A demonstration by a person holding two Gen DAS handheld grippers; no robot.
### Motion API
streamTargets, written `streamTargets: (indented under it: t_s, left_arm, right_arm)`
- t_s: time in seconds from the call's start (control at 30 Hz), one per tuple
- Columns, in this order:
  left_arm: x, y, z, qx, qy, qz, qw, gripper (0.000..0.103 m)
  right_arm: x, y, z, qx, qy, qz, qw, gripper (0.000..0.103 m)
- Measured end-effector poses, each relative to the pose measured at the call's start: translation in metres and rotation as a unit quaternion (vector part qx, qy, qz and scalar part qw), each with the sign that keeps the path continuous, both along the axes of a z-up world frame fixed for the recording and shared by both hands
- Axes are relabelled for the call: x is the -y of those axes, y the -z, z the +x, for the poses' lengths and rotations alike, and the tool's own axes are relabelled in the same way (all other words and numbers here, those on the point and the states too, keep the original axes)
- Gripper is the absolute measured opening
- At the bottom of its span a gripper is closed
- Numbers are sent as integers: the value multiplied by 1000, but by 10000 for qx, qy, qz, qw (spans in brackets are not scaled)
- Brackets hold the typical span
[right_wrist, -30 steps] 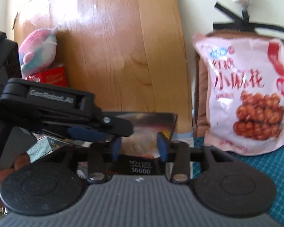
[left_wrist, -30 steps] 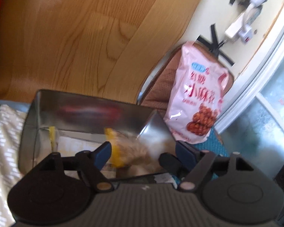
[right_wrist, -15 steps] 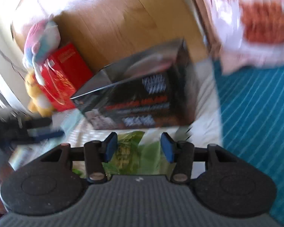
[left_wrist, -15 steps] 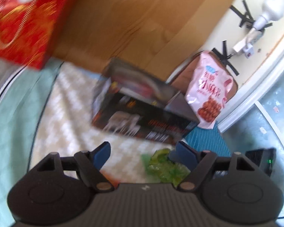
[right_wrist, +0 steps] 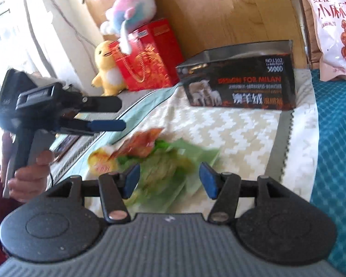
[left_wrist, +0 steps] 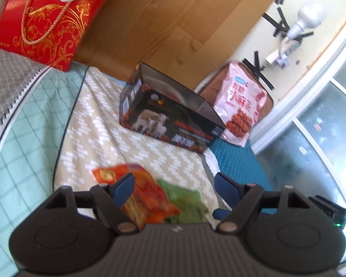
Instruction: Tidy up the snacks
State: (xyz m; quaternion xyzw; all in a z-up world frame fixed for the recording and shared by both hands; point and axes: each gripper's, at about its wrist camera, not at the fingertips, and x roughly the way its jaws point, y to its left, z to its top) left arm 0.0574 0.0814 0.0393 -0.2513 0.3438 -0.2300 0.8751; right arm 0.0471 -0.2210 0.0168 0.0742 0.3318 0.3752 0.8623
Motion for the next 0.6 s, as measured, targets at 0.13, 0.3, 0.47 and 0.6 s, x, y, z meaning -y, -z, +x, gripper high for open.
streamTargets:
  t_s: [0.13,0.3,0.47,0.6]
  left_arm:
    - [3,5,-18,7,144,-3,9999,78]
    - [9,1,-8,-64,192,34,9998,78]
    - [36,2,36,-276,421,194,9985,78]
    - [51,20,62,-580,438,407,9965,78]
  right_arm:
    - [10,8,-3,-113,157,-65,9998,59]
    - [34,16,30,-834,741,531,9923,41]
    - [32,34,60,-1656,861,1096,9763,17]
    - [21,46,79,-2238,837,1593,9579,11]
